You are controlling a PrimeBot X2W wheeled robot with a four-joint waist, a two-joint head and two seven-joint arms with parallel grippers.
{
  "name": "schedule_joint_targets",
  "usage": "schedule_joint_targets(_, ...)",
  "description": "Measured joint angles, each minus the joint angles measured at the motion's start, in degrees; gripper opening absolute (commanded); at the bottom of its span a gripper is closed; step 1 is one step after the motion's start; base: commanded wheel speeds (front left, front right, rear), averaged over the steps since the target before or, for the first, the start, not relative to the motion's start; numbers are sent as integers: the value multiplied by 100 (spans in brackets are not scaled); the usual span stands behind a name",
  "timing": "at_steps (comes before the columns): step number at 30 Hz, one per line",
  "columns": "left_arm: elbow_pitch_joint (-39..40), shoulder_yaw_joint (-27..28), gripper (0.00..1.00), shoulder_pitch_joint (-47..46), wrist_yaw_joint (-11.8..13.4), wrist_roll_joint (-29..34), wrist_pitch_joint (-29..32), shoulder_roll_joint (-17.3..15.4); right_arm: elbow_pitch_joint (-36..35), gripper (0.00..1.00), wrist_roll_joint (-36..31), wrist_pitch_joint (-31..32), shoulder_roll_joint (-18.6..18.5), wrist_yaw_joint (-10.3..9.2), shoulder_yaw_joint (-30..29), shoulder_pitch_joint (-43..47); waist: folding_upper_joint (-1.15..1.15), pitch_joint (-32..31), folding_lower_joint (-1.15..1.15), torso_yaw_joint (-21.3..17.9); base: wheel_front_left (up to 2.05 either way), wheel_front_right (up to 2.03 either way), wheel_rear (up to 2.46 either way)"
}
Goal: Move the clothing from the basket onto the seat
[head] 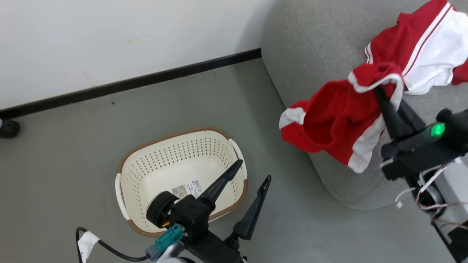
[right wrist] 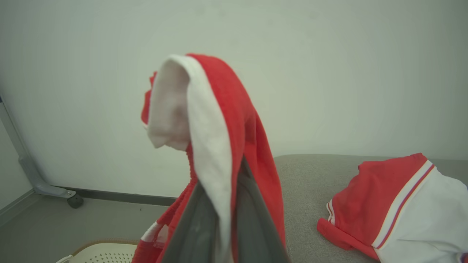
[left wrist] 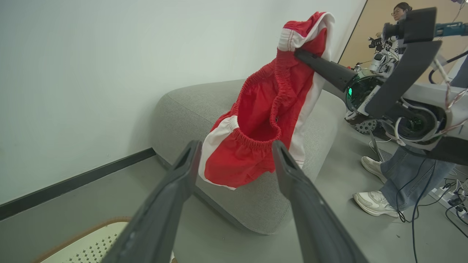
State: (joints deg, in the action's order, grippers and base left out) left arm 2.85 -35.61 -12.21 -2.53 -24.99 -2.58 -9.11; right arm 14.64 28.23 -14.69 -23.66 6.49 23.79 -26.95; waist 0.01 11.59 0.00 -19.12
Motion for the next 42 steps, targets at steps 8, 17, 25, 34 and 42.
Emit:
schedule_joint_targets(8,224,-22,100,-121,2,43,210,-81,64,0,1,-1,-116,1,-590,-919,0,512,1,56,0,0,0)
schedule_joint_targets(17,434,-47,100,-467,-1,103,461,-137,387,0,38,-1,-566,7,-1347,-2254,0,1201,1,182,0,0,0)
schedule_joint_targets(25,554,-34,100,-741,-90,242,678,-366,1028,0,105,-3,-916,8,-1959,-3610,0,1836,2,330,0,0,0)
schedule_joint_targets(34,590,21,100,-784,-153,355,811,-724,2018,0,46,-3,-1351,8,-2279,-4593,1,2296,0,512,0,0,0)
schedule_joint_targets(42,845,138,100,-694,-143,392,955,-1012,2694,0,-1,-3,-1735,5,-2486,-4857,-1,2513,-1,390,0,0,0)
